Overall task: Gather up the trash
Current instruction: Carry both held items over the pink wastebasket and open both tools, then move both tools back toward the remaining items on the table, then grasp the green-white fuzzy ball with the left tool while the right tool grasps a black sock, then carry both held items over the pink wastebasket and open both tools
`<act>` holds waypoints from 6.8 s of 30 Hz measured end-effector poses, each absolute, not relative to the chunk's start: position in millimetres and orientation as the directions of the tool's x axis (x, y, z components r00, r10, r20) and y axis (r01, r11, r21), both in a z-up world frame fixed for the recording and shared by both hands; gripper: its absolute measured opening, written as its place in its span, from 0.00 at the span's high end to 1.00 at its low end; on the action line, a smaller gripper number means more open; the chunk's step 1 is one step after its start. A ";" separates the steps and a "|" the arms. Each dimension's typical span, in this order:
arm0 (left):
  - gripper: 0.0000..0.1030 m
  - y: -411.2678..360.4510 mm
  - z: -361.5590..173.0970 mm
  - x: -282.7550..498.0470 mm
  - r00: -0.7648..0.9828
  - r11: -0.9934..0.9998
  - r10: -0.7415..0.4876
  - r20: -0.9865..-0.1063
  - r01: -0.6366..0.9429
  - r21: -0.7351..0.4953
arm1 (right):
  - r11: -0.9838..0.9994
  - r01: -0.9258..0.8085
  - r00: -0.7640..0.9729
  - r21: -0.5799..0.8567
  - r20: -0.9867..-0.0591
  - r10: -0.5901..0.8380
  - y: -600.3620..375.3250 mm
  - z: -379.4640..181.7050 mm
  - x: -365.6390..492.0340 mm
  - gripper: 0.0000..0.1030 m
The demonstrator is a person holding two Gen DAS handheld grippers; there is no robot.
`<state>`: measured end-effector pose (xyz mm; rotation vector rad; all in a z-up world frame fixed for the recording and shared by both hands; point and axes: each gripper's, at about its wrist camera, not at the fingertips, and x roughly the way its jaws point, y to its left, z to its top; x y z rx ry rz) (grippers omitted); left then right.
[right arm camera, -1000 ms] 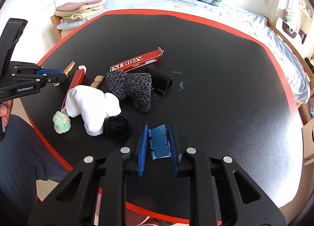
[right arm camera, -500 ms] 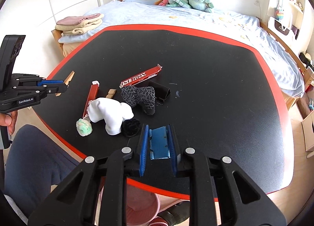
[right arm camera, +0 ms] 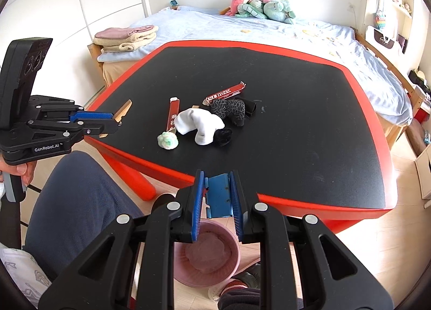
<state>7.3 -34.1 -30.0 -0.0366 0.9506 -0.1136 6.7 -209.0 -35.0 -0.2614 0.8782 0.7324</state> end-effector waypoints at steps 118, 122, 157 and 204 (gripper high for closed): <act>0.30 -19.1 -100.5 70.5 0.498 0.986 -0.145 -0.855 -0.002 -0.168 | 0.641 -0.758 0.290 0.125 -0.815 0.502 -152.9 -109.8 123.3 0.43; 0.46 -20.5 -98.8 73.2 0.498 0.988 -0.133 -0.857 -0.002 -0.155 | 0.636 -0.761 0.291 0.124 -0.811 0.507 -150.0 -109.3 125.4 0.53; 0.73 -34.9 -55.0 43.2 0.534 0.985 -0.174 -0.827 0.084 -0.153 | 0.683 -0.720 0.361 0.120 -0.776 0.517 -188.3 -54.2 68.1 0.80; 0.13 -96.2 -54.6 -28.2 0.512 0.958 -0.272 -0.815 0.228 -0.176 | 0.741 -0.648 0.348 0.173 -0.799 0.491 -251.3 -60.4 -48.8 0.13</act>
